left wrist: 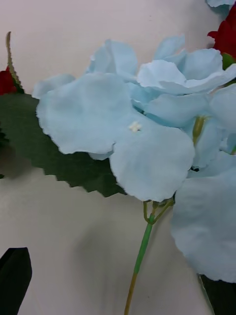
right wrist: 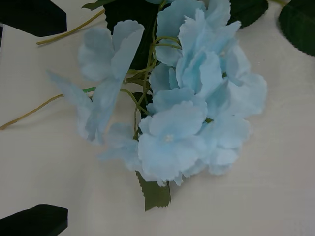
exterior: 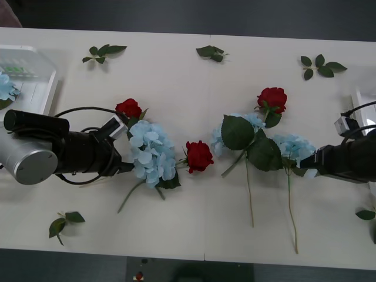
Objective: Put the red flowers into the right box and the blue flowers into the left box
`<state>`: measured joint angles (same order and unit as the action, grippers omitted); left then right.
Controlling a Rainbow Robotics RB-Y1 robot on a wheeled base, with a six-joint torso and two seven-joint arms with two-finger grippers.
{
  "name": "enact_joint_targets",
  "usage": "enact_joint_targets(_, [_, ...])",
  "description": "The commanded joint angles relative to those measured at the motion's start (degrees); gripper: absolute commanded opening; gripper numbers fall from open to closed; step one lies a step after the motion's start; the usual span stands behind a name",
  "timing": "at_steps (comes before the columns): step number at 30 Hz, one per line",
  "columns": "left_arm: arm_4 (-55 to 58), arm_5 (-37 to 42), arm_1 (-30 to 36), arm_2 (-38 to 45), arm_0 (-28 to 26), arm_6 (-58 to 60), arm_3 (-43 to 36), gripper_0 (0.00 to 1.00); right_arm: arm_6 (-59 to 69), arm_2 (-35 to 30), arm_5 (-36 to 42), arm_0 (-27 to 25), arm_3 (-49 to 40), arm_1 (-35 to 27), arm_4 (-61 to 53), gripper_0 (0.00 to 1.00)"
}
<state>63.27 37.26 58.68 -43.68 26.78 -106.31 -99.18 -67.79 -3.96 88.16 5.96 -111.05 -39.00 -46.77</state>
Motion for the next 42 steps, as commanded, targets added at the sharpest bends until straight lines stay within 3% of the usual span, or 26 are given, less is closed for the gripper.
enact_joint_targets(1, [-0.87,-2.02,0.65,-1.94,2.66,-3.2,0.57,1.0,2.57,2.9,-2.29,-0.51,-1.8,0.07,2.47,1.0])
enact_joint_targets(9, [-2.54,-3.6,-1.2,-6.51,4.42,-3.38,3.29,1.0,3.45,9.67,-6.77,-2.09,-1.8,0.07,7.75,1.0])
enact_joint_targets(20, [-4.74,-3.86,-6.3,-7.21,5.47,-3.82,7.78,0.93,5.21,15.82,-10.37,-3.67,-1.72,0.07,13.99,1.0])
enact_joint_targets(24, [-5.18,-3.86,-6.3,-7.3,5.47,-3.82,7.69,0.64,8.29,18.55,-11.17,-3.67,-1.72,0.15,16.36,1.0])
enact_joint_targets(29, [-5.53,-3.86,-6.3,-7.39,5.56,-3.9,7.69,0.06,9.87,20.39,-12.13,-3.59,-1.72,0.33,18.38,1.0])
enact_joint_targets(32, [-5.62,-3.86,-6.3,-7.39,5.56,-3.9,7.69,0.0,9.96,20.39,-12.13,-3.59,-1.28,0.68,18.38,1.0])
enact_joint_targets(42, [-4.65,-5.8,-5.59,-7.39,5.91,-3.38,6.19,0.0,9.87,21.45,-13.89,-1.13,4.35,3.49,20.84,1.0])
